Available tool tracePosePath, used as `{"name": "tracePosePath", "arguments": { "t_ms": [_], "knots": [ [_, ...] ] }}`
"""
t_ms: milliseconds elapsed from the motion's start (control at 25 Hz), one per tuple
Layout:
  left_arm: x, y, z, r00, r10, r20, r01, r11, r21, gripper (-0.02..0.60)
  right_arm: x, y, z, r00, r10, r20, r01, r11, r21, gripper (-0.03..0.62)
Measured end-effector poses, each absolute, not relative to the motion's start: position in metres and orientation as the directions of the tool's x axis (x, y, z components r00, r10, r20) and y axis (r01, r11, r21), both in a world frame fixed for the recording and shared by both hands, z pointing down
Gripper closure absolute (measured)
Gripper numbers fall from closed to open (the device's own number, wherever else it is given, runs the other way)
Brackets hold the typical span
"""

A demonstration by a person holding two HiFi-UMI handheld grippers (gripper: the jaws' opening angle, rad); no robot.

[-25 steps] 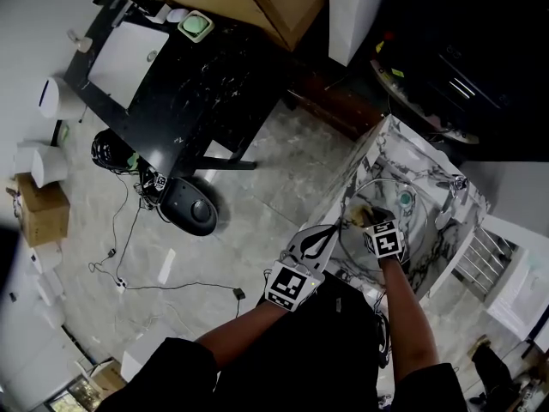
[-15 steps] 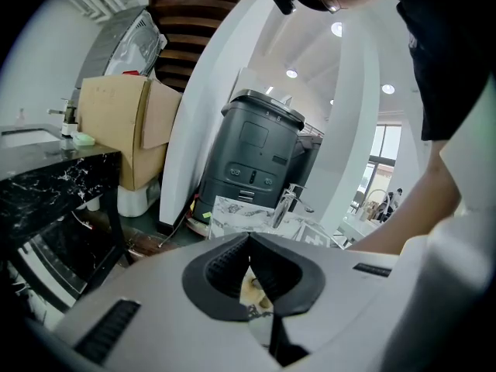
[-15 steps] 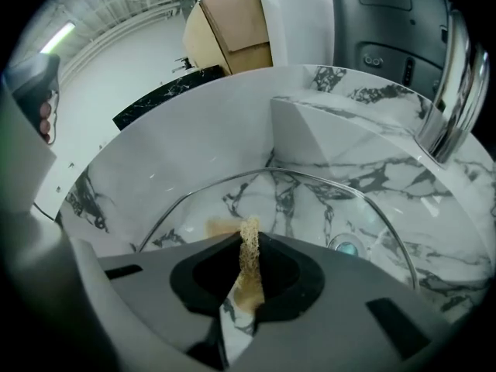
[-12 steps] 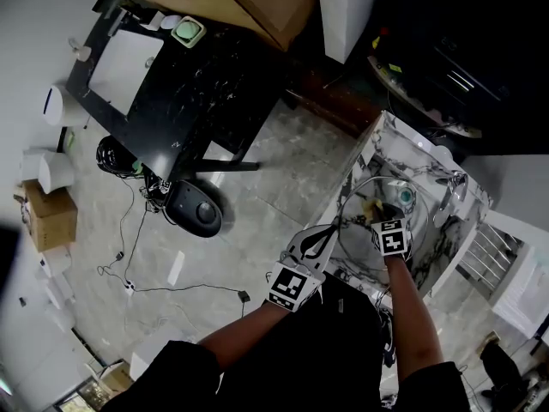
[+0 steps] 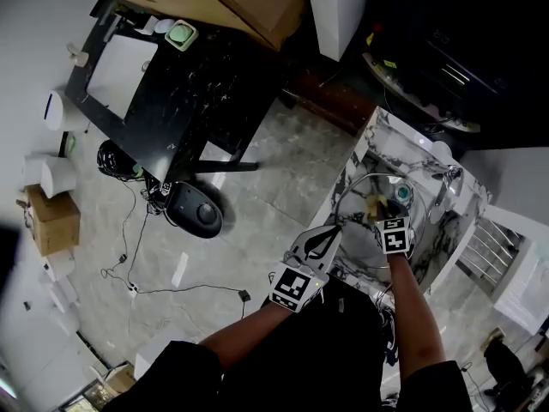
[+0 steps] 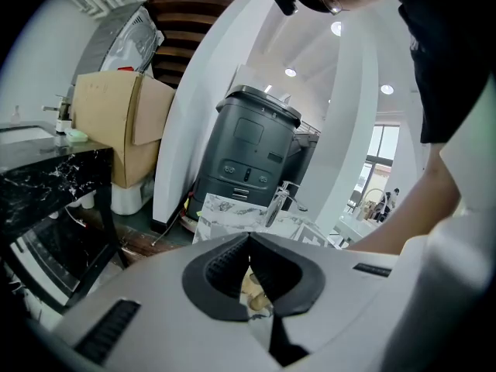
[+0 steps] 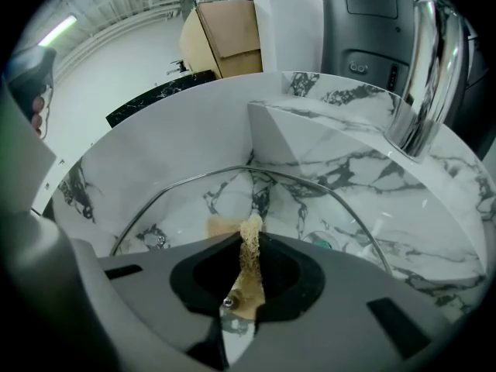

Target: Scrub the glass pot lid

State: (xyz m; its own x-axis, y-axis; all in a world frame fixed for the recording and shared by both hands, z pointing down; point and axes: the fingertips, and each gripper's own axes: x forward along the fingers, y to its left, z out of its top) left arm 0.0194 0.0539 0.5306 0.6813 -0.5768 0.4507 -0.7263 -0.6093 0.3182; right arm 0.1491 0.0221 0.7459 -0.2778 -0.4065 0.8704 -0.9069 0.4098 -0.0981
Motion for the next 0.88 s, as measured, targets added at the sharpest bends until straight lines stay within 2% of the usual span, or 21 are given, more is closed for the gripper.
{"name": "tracePosePath", "arguments": {
  "t_ms": [880],
  "knots": [
    [0.038,0.078,0.534,0.689,-0.566,0.453,-0.719,-0.610,0.333,0.566,0.210,0.032,0.750,-0.176,-0.462,0.869,-0.941,0.337,-0.012,0.533]
  ]
}}
